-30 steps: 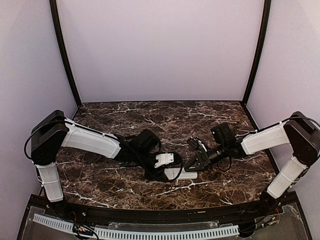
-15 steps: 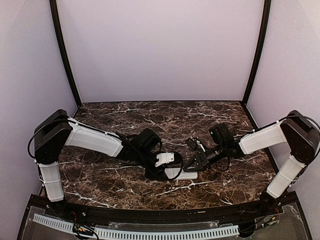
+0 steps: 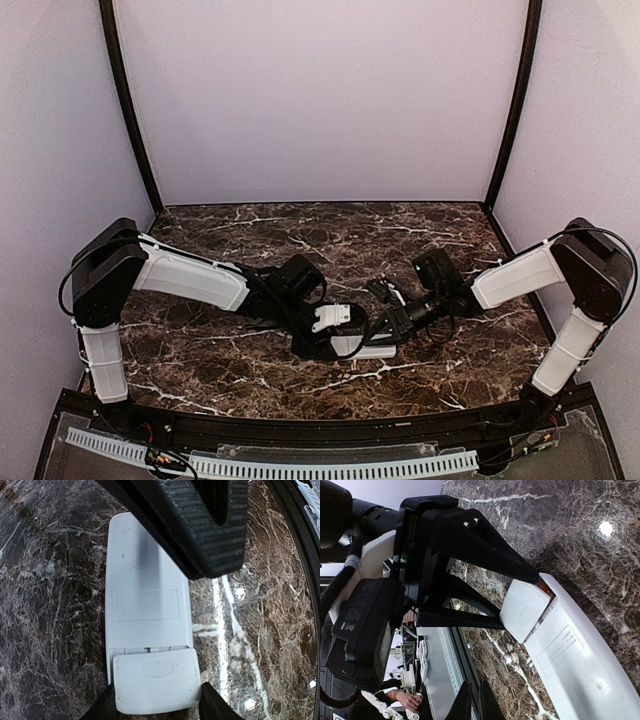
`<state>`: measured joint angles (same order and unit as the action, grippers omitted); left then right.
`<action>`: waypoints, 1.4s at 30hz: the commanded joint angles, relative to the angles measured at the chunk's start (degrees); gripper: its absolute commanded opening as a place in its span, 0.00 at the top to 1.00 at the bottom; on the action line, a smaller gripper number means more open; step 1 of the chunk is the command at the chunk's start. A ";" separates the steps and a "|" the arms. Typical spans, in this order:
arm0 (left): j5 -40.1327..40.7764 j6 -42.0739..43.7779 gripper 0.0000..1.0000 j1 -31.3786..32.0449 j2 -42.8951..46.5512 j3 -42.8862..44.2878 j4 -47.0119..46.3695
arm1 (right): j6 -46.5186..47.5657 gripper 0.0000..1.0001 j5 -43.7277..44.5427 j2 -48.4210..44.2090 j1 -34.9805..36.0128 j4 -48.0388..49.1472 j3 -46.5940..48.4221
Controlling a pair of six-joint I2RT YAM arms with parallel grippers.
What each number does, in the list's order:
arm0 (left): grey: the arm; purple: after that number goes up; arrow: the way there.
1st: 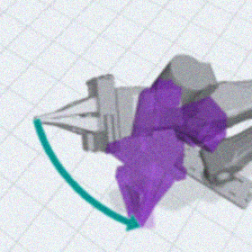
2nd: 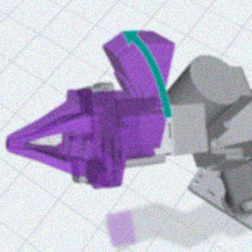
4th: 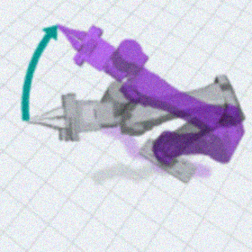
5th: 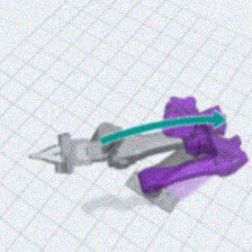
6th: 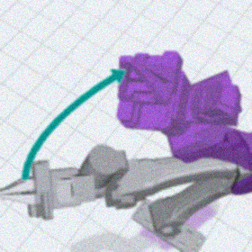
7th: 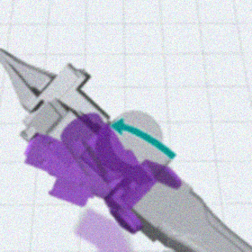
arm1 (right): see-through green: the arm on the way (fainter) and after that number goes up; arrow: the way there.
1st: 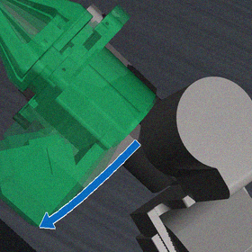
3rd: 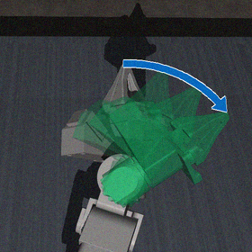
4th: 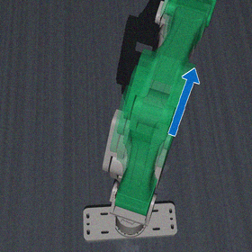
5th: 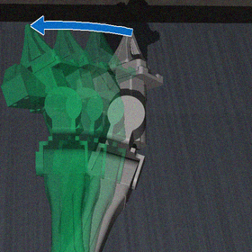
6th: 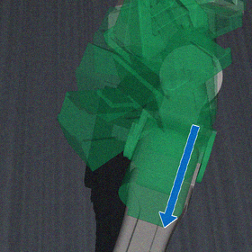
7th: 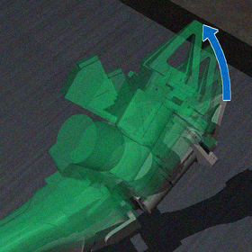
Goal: Load the batteries into the remote control
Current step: Hold the remote control without the battery cover at the center of the board.
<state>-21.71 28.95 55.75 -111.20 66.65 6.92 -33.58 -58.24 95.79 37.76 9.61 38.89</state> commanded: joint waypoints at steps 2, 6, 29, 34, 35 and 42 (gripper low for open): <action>-0.37 0.86 0.60 -0.11 -1.51 0.89 2.38 | 0.25 0.94 -0.24 1.70 0.63 1.42 1.58; 0.05 0.85 0.57 -0.17 -1.54 0.85 2.49 | 0.44 0.94 -0.43 2.24 0.65 1.40 1.73; -0.44 0.46 0.62 -0.46 0.04 1.95 3.76 | 6.41 0.96 5.72 6.14 0.55 -5.56 2.55; 0.10 0.81 0.62 -0.48 0.18 2.16 4.45 | 7.05 0.96 7.46 7.94 0.56 -6.13 2.85; 0.23 0.83 0.62 -0.47 0.23 2.16 4.48 | 7.31 0.96 7.59 8.19 0.56 -6.36 2.85; -0.37 0.61 0.62 -0.97 -0.13 2.50 4.01 | 7.73 0.96 7.88 8.66 0.41 -6.84 2.73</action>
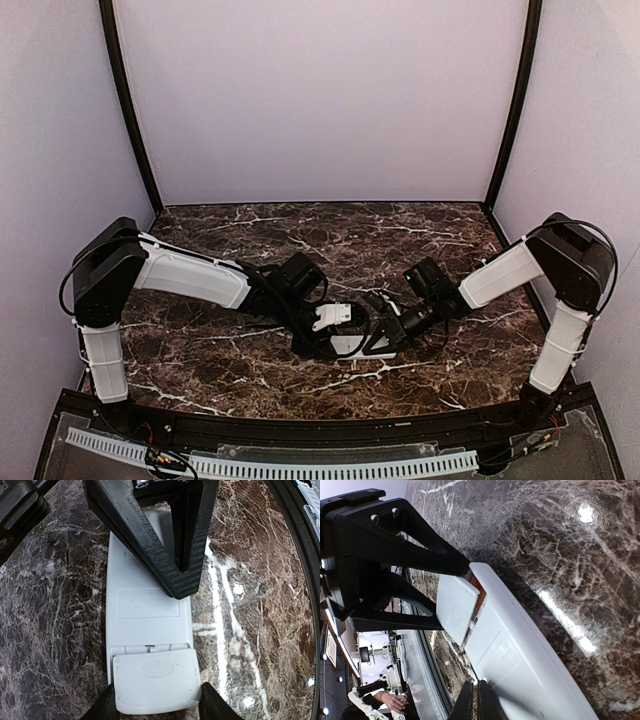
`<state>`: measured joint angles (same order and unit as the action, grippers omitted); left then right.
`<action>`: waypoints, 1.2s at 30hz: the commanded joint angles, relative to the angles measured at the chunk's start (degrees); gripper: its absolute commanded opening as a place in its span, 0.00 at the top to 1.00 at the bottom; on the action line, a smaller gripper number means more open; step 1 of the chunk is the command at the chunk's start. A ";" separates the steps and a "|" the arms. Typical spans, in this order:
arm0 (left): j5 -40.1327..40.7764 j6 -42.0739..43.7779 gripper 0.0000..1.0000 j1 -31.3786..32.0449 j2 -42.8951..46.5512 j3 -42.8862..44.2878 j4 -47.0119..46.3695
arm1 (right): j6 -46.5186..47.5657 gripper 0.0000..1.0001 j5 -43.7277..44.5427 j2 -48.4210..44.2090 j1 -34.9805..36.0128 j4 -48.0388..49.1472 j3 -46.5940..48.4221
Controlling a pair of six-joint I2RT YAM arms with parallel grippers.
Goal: Load the batteries into the remote control
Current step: Hold the remote control without the battery cover at the center of the board.
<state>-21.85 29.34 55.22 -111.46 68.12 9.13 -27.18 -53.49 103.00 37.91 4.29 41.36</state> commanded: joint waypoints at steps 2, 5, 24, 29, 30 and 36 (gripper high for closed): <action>-0.14 0.36 0.62 -0.41 -0.22 1.42 2.11 | 1.53 0.96 3.17 1.67 0.30 -1.64 0.38; -0.01 0.90 0.62 -0.45 -0.75 2.02 2.67 | 1.76 0.96 3.13 2.01 0.32 -1.83 0.56; 1.16 4.73 0.60 -0.43 -4.01 6.06 6.87 | 3.73 0.98 2.65 3.38 -0.38 -3.10 1.25; 1.54 5.28 0.62 -0.47 -3.77 7.34 8.27 | 4.48 0.98 2.78 3.78 -0.58 -3.80 1.69; 1.54 5.37 0.62 -0.47 -3.59 7.41 8.60 | 4.56 0.98 2.78 3.97 -0.63 -3.84 1.70; 1.90 5.57 0.62 -0.44 -2.31 7.51 9.23 | 5.25 0.98 2.97 4.23 -0.86 -4.11 1.97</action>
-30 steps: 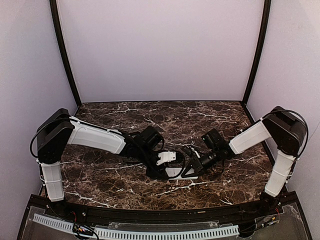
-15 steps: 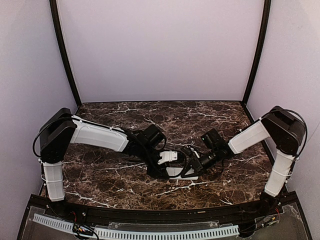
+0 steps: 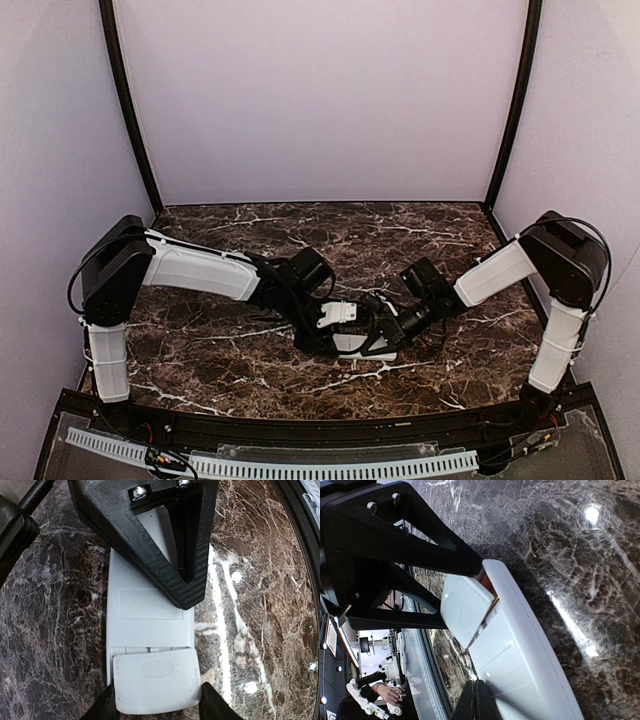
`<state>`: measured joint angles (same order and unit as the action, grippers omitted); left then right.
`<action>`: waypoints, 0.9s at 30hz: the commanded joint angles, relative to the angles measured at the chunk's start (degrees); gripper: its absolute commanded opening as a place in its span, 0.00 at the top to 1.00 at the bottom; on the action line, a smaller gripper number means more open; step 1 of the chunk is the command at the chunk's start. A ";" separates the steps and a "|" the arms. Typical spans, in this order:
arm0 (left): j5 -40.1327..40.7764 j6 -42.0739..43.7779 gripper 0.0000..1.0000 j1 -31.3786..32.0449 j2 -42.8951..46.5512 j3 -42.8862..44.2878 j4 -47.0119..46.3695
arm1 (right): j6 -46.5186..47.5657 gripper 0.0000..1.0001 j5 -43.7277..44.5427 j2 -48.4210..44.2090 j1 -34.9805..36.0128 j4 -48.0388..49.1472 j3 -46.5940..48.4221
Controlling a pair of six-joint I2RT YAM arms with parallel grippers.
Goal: Load the batteries into the remote control
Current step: Hold the remote control without the battery cover at the center of the board.
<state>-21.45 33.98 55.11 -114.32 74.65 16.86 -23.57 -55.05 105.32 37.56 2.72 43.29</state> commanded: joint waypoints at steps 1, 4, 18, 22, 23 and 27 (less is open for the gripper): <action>1.63 1.10 0.62 -0.34 0.58 1.05 1.83 | 1.68 0.98 4.51 1.95 -0.55 -2.54 0.04; 2.04 1.46 0.62 -0.29 0.83 1.42 2.39 | 1.94 0.99 4.55 2.06 -0.63 -2.52 0.04; 2.99 2.97 0.60 -0.32 0.98 3.40 4.28 | 2.82 0.99 3.93 1.98 -1.07 -4.51 0.51; 2.47 3.02 0.60 -0.25 0.71 3.57 4.23 | 2.12 0.90 3.34 -1.17 -1.15 -4.82 1.09; 2.38 3.02 0.60 -0.24 0.73 3.57 4.23 | 1.91 0.88 3.24 -2.49 -1.09 -5.19 1.44; 1.78 2.90 0.60 -0.32 1.11 3.65 4.49 | 1.11 0.77 2.58 -8.60 -1.35 -7.26 2.72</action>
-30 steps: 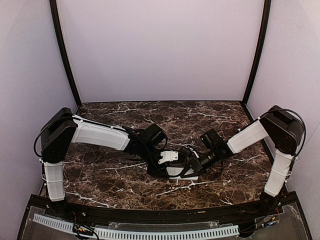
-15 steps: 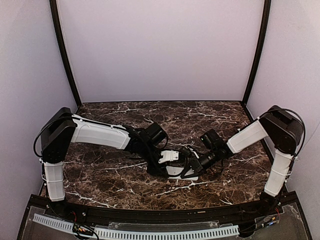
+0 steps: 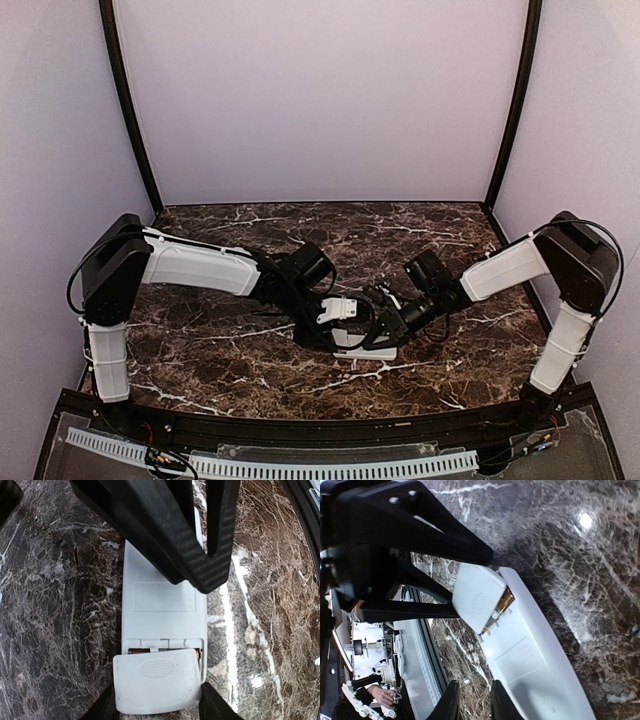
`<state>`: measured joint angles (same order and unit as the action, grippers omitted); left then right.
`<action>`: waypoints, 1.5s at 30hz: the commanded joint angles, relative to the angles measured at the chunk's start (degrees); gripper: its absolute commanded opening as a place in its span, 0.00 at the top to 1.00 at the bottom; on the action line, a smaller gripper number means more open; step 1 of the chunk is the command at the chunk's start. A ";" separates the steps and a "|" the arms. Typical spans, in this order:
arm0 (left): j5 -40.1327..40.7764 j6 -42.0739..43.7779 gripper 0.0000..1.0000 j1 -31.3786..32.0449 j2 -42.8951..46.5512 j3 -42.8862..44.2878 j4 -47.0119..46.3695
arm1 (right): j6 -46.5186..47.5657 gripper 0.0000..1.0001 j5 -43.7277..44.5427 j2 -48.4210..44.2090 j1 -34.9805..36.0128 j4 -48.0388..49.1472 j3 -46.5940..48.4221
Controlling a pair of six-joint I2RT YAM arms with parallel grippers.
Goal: Load the batteries into the remote control
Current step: Hold the remote control without the battery cover at the center of the board.
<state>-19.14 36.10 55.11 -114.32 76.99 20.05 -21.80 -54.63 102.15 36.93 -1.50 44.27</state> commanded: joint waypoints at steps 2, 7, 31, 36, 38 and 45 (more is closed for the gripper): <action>-0.68 0.74 0.60 -0.34 1.40 1.20 1.30 | -0.65 0.73 2.58 -8.36 -1.20 -4.85 1.89; -0.83 0.77 0.60 -0.32 1.47 1.06 1.05 | 1.20 0.61 5.53 -13.75 -4.77 -10.50 -1.39; -0.18 0.64 0.60 -0.26 1.65 1.23 1.20 | 6.73 0.61 12.53 -6.97 -6.79 -12.39 -3.67; 0.14 0.60 0.60 -0.31 1.50 0.94 0.72 | 6.77 0.64 11.80 -5.94 -6.86 -11.79 -3.58; 0.22 0.49 0.60 -0.27 1.35 1.26 0.41 | 6.69 0.65 11.66 -5.52 -6.87 -11.51 -3.55; -0.25 0.34 0.60 -0.34 0.94 1.34 1.89 | 6.57 0.66 11.24 -5.23 -6.79 -11.16 -3.67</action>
<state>-19.05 36.18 55.02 -114.30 77.36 20.08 -15.70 -44.97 95.68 30.30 -12.88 40.51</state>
